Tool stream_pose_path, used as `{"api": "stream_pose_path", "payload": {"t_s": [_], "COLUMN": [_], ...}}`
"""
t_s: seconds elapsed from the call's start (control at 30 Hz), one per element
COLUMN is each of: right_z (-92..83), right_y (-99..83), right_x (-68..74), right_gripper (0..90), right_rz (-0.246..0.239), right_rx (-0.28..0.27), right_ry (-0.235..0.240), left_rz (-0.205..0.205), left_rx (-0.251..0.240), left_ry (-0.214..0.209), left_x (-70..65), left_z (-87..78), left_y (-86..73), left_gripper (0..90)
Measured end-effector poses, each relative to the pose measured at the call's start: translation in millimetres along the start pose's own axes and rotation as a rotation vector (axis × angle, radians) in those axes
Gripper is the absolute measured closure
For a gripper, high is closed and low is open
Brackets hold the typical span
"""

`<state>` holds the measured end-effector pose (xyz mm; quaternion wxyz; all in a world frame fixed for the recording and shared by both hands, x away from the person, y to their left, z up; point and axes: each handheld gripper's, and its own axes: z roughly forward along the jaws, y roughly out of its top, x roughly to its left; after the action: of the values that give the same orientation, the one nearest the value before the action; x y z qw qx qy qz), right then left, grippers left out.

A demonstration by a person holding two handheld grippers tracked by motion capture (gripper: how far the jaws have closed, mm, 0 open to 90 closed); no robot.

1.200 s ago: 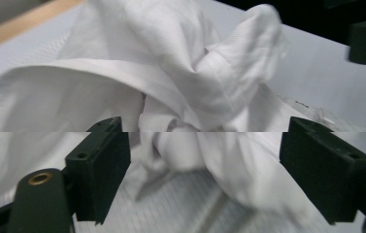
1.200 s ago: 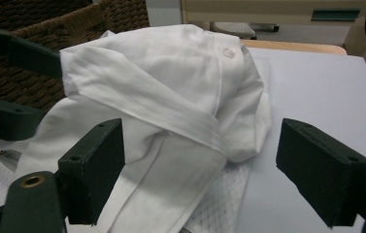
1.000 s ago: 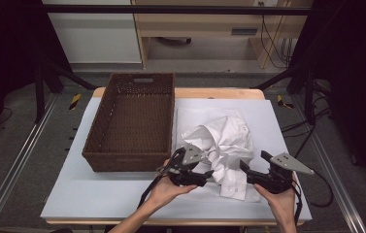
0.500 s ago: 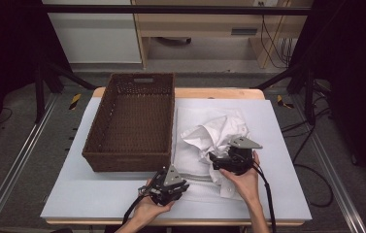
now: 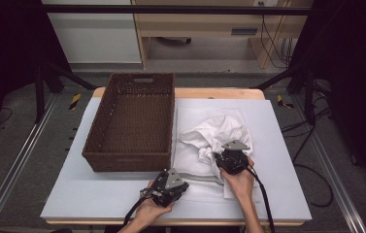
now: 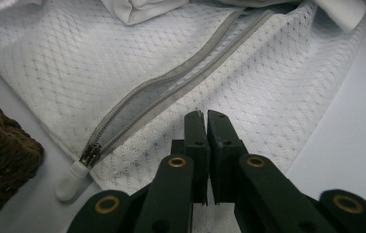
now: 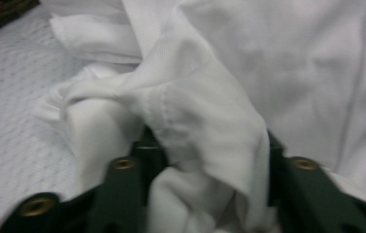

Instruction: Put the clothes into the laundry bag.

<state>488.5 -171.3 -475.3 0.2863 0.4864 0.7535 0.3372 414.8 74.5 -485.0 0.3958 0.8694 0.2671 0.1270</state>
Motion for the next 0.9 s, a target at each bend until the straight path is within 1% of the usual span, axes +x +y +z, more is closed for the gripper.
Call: {"api": "stream_pose_path", "payload": {"t_s": [0.03,0.1,0.13,0.17,0.2,0.23,0.27,0.33,0.37,0.4,0.43,0.47,0.5,0.57,0.6,0.63,0.67,0.7,0.73,0.77,0.8,0.83,0.87,0.9], "right_z": [-1.6,-5.1,-8.0,-11.6,-15.6,-20.1,-24.7,-33.7,-37.5,-40.7,-42.4,-43.2,-42.8,-39.5,-39.2,-42.3,-45.9,-51.9,-59.6,-68.2,-77.0,-84.2,-88.0,-88.0], "right_y": [-0.9,-2.9,-3.2,-3.7,-4.4,-5.2,-6.7,-11.5,-14.6,-17.8,-21.6,-25.8,-29.9,-37.0,-38.6,-39.0,-38.6,-37.8,-35.6,-32.3,-28.9,-25.6,-22.5,-19.1], "right_x": [-2.0,-9.8,-15.1,-21.1,-27.8,-35.6,-45.4,-64.6,-72.6,-78.4,-84.0,-87.7,-89.9,-89.2,-87.8,-86.2,-85.4,-84.5,-83.6,-82.1,-79.8,-76.6,-72.7,-67.5], "right_gripper": [77.5,80.2,80.9,81.2,81.5,81.5,81.5,81.5,81.4,81.3,81.2,81.0,80.5,77.3,73.7,65.4,61.9,58.5,53.5,47.0,43.4,40.2,36.2,30.6], "right_rz": [0.016,0.061,0.085,0.088,0.081,0.085,0.096,0.13,0.128,0.133,0.132,0.147,0.158,0.149,0.143,0.147,0.15,0.154,0.151,0.143,0.137,0.137,0.133,0.129], "right_rx": [-0.007,-0.016,-0.014,-0.014,-0.013,-0.008,-0.008,-0.016,-0.016,-0.017,-0.015,-0.014,-0.013,-0.012,-0.016,-0.03,-0.044,-0.08,-0.113,-0.144,-0.181,-0.217,-0.24,-0.239], "right_ry": [0.0,0.016,0.012,-0.011,-0.043,-0.077,-0.096,-0.103,-0.119,-0.14,-0.15,-0.151,-0.142,-0.126,-0.115,-0.107,-0.096,-0.078,-0.05,-0.036,-0.038,-0.03,-0.009,0.009], "left_rz": [0.001,0.025,0.031,0.042,0.054,0.051,0.039,0.031,0.025,0.023,0.018,0.016,0.013,-0.007,-0.007,-0.008,-0.013,-0.017,-0.017,-0.02,-0.025,-0.029,-0.031,-0.035], "left_rx": [-0.003,0.0,0.0,-0.003,-0.001,0.002,0.007,0.016,0.02,0.024,0.024,0.02,0.014,-0.003,-0.002,-0.001,-0.003,-0.005,-0.003,0.0,0.001,0.001,0.002,0.006], "left_ry": [0.002,0.006,0.013,0.017,0.02,0.02,0.012,-0.005,-0.011,-0.016,-0.019,-0.016,-0.014,-0.012,-0.013,-0.011,-0.008,-0.008,-0.013,-0.015,-0.013,-0.013,-0.016,-0.017], "left_x": [-0.5,-2.1,-2.9,-3.9,-4.5,-4.5,-3.8,-1.8,-1.4,-1.0,-0.7,-0.9,-1.0,-0.5,0.0,0.2,0.4,0.7,1.4,2.0,2.2,2.4,2.8,3.0], "left_z": [0.1,0.0,-0.1,0.1,0.0,0.0,0.1,0.0,-0.4,-0.6,-0.8,-0.7,-0.8,-0.8,-0.8,-0.8,-0.6,-0.3,-0.1,-0.3,-0.2,-0.1,0.1,-0.1], "left_y": [-0.5,-0.1,-0.3,-0.5,-0.5,-0.1,0.8,1.8,2.2,2.4,2.3,2.0,1.1,-1.2,-1.1,-0.8,-0.9,-1.0,-0.7,-0.4,-0.3,-0.1,0.2,0.8], "left_gripper": [86.4,85.2,84.9,84.8,84.8,84.8,84.5,83.3,82.9,82.3,82.2,82.2,82.3,83.1,83.6,84.6,85.7,87.0,87.8,88.1,88.4,89.7,89.8,89.9]}}
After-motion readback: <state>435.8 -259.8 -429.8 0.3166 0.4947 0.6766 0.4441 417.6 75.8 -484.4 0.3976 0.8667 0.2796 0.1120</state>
